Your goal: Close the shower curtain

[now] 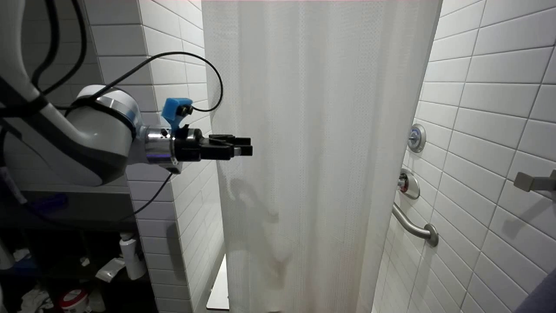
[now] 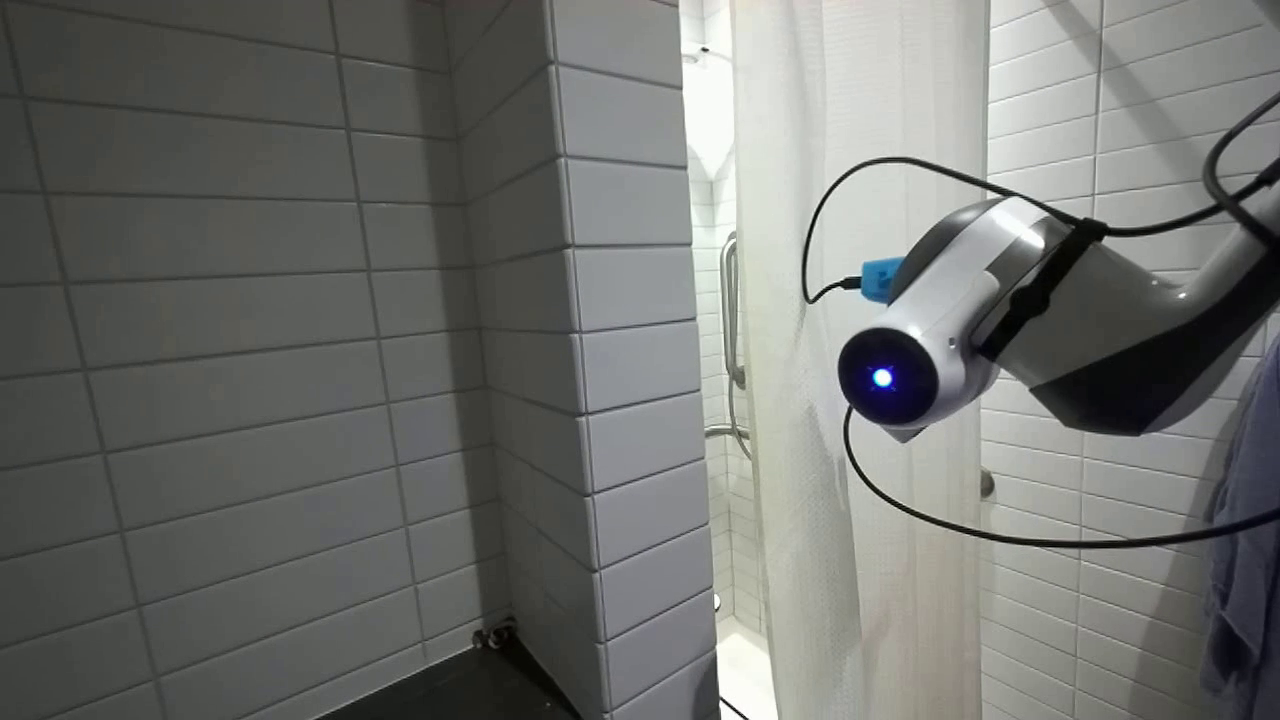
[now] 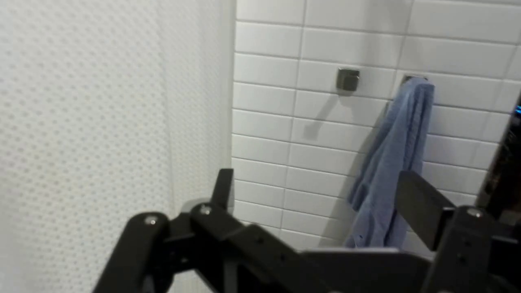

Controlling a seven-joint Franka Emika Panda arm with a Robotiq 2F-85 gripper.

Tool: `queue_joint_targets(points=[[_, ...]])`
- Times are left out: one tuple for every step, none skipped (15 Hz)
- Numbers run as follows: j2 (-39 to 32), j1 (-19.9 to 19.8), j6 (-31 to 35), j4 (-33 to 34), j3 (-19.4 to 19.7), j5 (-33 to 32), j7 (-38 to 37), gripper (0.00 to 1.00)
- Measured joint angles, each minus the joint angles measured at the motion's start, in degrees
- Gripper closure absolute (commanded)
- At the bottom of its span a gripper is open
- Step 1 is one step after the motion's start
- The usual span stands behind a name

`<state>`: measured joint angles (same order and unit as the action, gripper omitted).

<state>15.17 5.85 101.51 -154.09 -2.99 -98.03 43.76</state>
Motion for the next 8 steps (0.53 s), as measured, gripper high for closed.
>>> queue_joint_targets(points=[[-0.01,0.09,0.14,0.06,-0.24,-3.25,0.0,0.0],[-0.01,0.12,0.36,0.07,-0.57,-6.39,-0.05,0.0],[-0.01,0.18,0.62,0.04,-0.95,-9.51,-0.2,0.0],[-0.01,0.26,0.83,-0.01,-1.33,-12.59,-0.51,0.0],[-0.01,0.36,0.98,-0.11,-1.73,-15.67,-0.98,0.0],[-0.01,0.43,1.07,-0.31,-2.13,-18.83,-1.74,0.0],[-0.01,0.55,1.08,-0.55,-2.46,-21.92,-2.68,0.0],[-0.01,0.63,1.09,-0.81,-2.79,-25.01,-3.77,0.0]])
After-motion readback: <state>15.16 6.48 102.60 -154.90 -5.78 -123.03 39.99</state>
